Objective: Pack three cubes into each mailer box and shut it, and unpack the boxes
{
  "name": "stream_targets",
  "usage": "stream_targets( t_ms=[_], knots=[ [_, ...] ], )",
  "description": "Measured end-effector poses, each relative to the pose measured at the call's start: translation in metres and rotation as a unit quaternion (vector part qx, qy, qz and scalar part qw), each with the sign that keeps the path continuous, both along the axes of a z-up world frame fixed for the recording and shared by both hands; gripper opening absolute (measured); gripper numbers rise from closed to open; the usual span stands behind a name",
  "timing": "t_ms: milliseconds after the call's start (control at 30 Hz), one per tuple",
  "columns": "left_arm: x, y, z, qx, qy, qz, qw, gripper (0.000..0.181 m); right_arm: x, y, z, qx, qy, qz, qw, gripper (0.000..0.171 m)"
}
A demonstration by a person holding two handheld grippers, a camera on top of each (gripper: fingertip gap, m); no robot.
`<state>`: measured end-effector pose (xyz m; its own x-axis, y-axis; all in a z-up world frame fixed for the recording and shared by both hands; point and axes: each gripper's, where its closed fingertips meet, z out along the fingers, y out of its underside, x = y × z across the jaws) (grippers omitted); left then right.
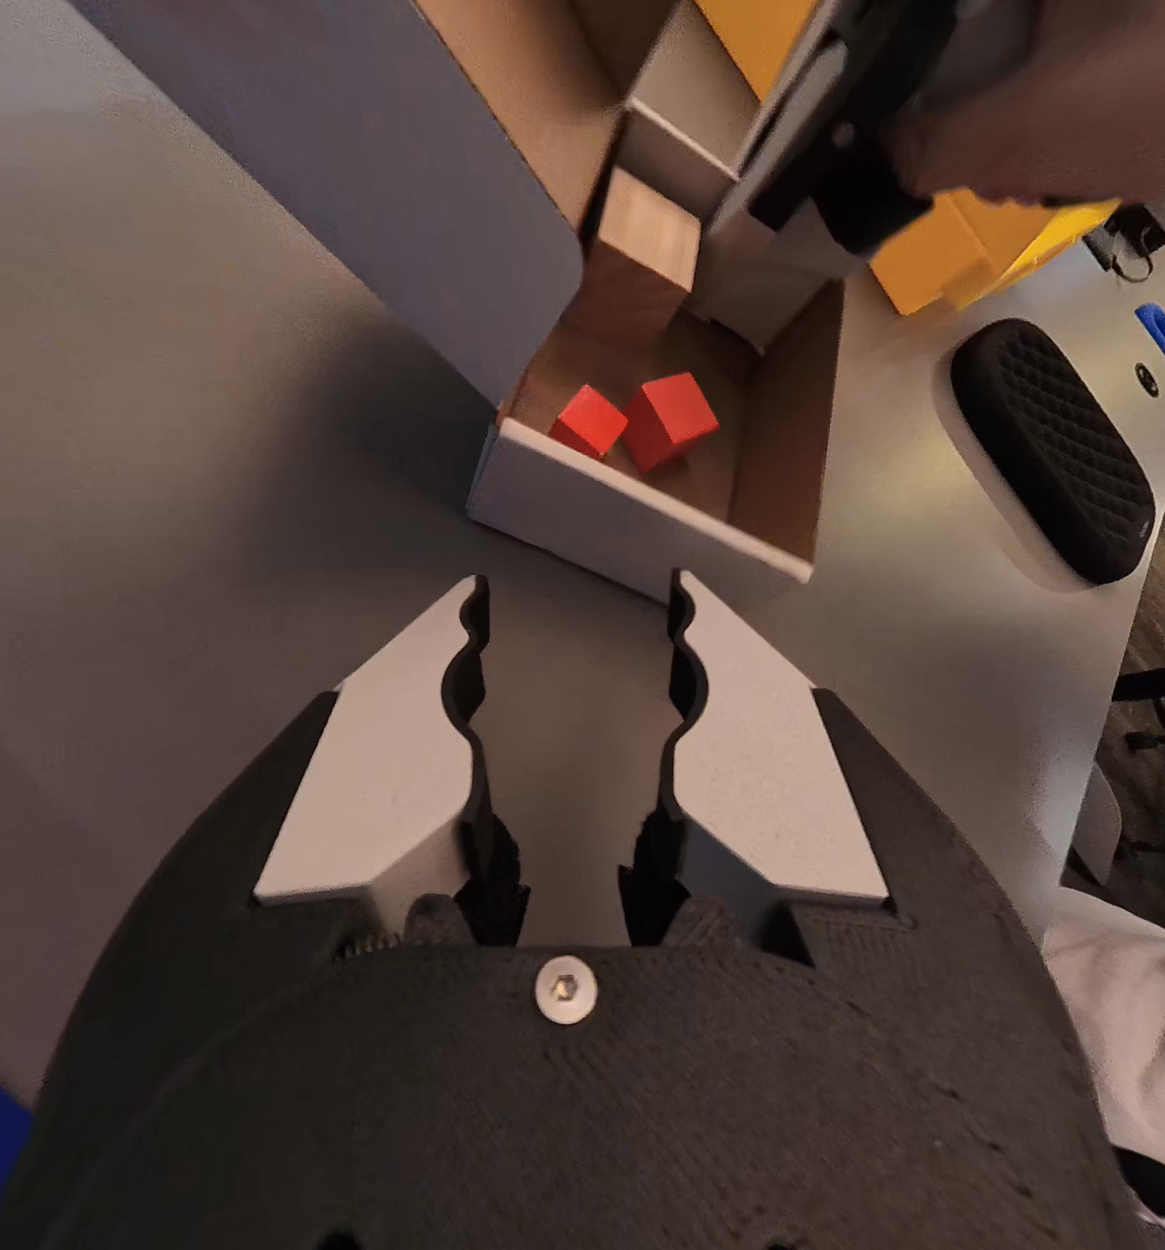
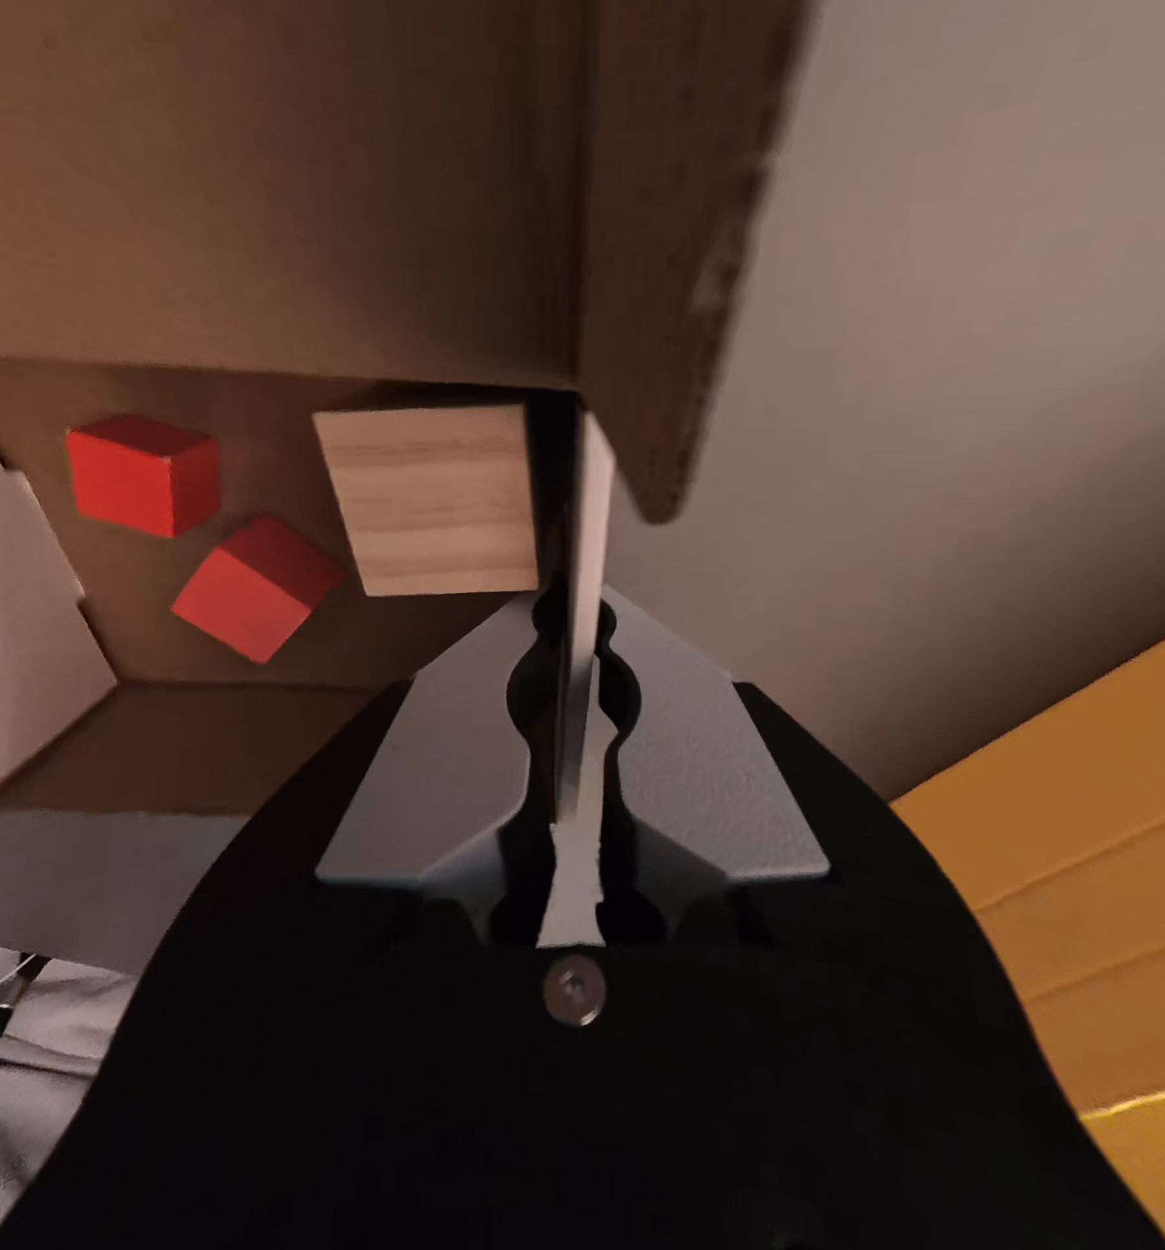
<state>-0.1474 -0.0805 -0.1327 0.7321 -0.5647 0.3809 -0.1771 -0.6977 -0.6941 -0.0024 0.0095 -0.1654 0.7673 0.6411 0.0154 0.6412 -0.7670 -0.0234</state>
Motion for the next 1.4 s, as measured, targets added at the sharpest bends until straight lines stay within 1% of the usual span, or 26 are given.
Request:
stream_targets(
  t_ms=[33,67,100,133,167,267,300,367,400,467,533,633,767,833,867,933,967,1033,1100,1233,1333,1367,1400],
  knots=[
    [-0.003,0.001,0.002,0.0,-0.003,0.007,1.0,0.053,-0.002,-0.009,0.001,0.002,-0.002,-0.002,1.0,0.011],
    [-0.008,0.003,0.005,0.0,-0.006,0.016,1.0,0.057,-0.007,-0.022,0.002,-0.006,0.006,-0.002,1.0,0.038],
    [-0.014,0.006,0.008,0.001,-0.011,0.03,0.999,0.06,-0.01,-0.036,0.002,-0.019,0.009,-0.004,1.0,0.047],
    [-0.02,0.01,0.013,0.002,-0.017,0.045,0.999,0.063,-0.009,-0.047,0.002,-0.025,0.002,-0.005,1.0,0.047],
    [-0.025,0.012,0.016,0.0,-0.025,0.056,0.998,0.066,-0.011,-0.058,0.002,-0.031,0.004,-0.002,1.0,0.051],
    [-0.028,0.015,0.027,-0.018,-0.048,0.058,0.997,0.075,-0.025,-0.083,0.006,-0.056,0.06,0.004,0.997,0.051],
    [-0.027,0.016,0.028,-0.025,-0.043,0.055,0.997,0.078,-0.028,-0.087,0.01,-0.057,0.08,0.005,0.995,0.051],
    [-0.022,0.015,0.026,-0.041,-0.007,0.043,0.998,0.079,-0.023,-0.078,0.017,-0.025,0.1,-0.006,0.995,0.051],
    [-0.02,0.016,0.024,-0.048,0.026,0.036,0.998,0.079,-0.021,-0.075,0.022,-0.016,0.116,-0.012,0.993,0.052],
    [-0.023,0.024,0.017,-0.045,0.122,0.031,0.991,0.079,-0.015,-0.069,0.038,-0.001,0.149,-0.021,0.989,0.052],
    [-0.033,0.035,0.011,-0.053,0.216,0.029,0.975,0.078,-0.008,-0.06,0.061,0.027,0.172,-0.019,0.985,0.053],
    [-0.029,0.037,0.001,-0.112,0.268,-0.004,0.957,0.074,0.001,-0.039,0.117,0.107,0.224,-0.011,0.969,0.052],
    [-0.042,0.039,-0.017,-0.15,0.379,-0.016,0.913,0.063,0.014,-0.013,0.202,0.227,0.306,0.003,0.925,0.052],
    [-0.04,0.034,-0.022,-0.174,0.396,-0.021,0.902,0.057,0.027,-0.009,0.229,0.273,0.337,0.003,0.901,0.051],
    [-0.037,0.033,-0.024,-0.183,0.397,-0.022,0.899,0.056,0.034,-0.008,0.237,0.289,0.353,-0.001,0.89,0.05],
    [-0.037,0.031,-0.029,-0.2,0.413,-0.019,0.888,0.05,0.045,-0.007,0.243,0.299,0.382,-0.009,0.874,0.047],
    [-0.037,0.029,-0.032,-0.215,0.416,-0.019,0.883,0.041,0.049,-0.009,0.244,0.286,0.388,-0.007,0.876,0.048],
    [-0.029,0.024,-0.033,-0.242,0.391,-0.021,0.888,0.009,0.053,-0.007,0.25,0.293,0.405,0.0,0.866,0.047],
    [-0.03,0.024,-0.033,-0.25,0.387,-0.014,0.888,0.008,0.053,-0.008,0.25,0.283,0.421,0.002,0.862,0.045],
    [-0.031,0.03,-0.033,-0.253,0.368,0.009,0.895,0.004,0.051,-0.015,0.237,0.259,0.407,0.028,0.876,0.045],
    [-0.035,0.027,-0.033,-0.252,0.387,-0.002,0.887,0.004,0.049,-0.016,0.236,0.25,0.416,0.033,0.874,0.044],
    [-0.035,0.026,-0.033,-0.253,0.393,-0.005,0.884,0.005,0.049,-0.017,0.235,0.245,0.42,0.035,0.873,0.044],
    [-0.036,0.03,-0.032,-0.249,0.399,0.002,0.882,0.012,0.05,-0.017,0.235,0.244,0.421,0.036,0.873,0.044]
  ],
)
